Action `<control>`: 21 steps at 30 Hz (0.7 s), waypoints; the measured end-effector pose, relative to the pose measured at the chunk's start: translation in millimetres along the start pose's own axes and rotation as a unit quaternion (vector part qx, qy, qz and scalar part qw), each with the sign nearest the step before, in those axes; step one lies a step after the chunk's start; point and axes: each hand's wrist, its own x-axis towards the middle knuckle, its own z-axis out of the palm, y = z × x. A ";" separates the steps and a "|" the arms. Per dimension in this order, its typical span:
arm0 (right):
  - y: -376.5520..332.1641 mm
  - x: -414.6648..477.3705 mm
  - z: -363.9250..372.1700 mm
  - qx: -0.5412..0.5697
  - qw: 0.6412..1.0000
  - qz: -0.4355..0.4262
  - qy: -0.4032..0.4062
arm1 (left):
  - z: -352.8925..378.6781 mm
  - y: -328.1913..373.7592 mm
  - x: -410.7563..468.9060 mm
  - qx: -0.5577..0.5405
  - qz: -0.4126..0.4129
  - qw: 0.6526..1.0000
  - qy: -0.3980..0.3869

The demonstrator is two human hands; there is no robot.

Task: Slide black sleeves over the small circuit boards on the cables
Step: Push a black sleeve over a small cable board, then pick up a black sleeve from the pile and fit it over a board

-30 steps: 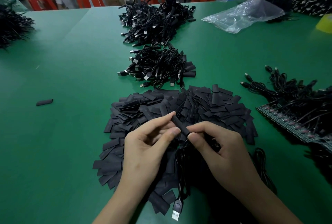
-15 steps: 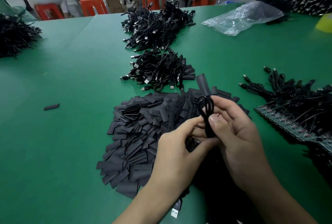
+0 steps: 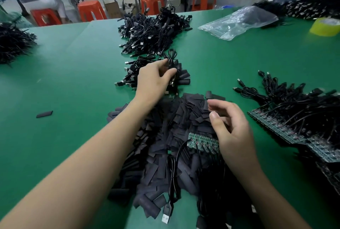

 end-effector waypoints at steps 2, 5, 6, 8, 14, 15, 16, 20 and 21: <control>3.9 1.0 -2.1 -0.050 0.998 -0.007 -0.021 | 0.2 -3.7 1.6 0.041 0.003 0.999 -0.027; 7.5 1.0 -3.8 -0.158 0.984 -0.034 -0.070 | -10.2 -2.4 -29.7 0.093 0.045 0.993 -0.064; 9.0 0.5 -3.4 -0.205 0.974 -0.050 -0.084 | -14.4 -0.8 -47.7 0.101 0.051 0.990 -0.090; 10.1 -0.8 -2.3 -0.278 0.952 -0.069 -0.107 | -22.0 3.3 -88.8 0.115 0.053 0.982 -0.139; 10.6 -3.0 -2.4 -0.382 0.910 -0.074 -0.144 | -30.3 14.8 -164.9 0.187 0.052 0.964 -0.184; 10.5 -2.8 -2.6 -0.392 0.905 -0.069 -0.149 | -30.0 14.4 -168.7 0.176 0.055 0.968 -0.173; 10.5 -2.4 -3.1 -0.396 0.903 -0.065 -0.154 | -30.1 14.6 -171.4 0.156 0.055 0.973 -0.163; 9.0 1.5 -6.4 -0.350 0.920 -0.053 -0.170 | -29.9 15.9 -177.9 0.054 0.049 0.983 -0.169; 8.6 2.6 -7.3 -0.314 0.933 -0.049 -0.170 | -30.0 14.7 -177.7 0.038 0.043 0.983 -0.173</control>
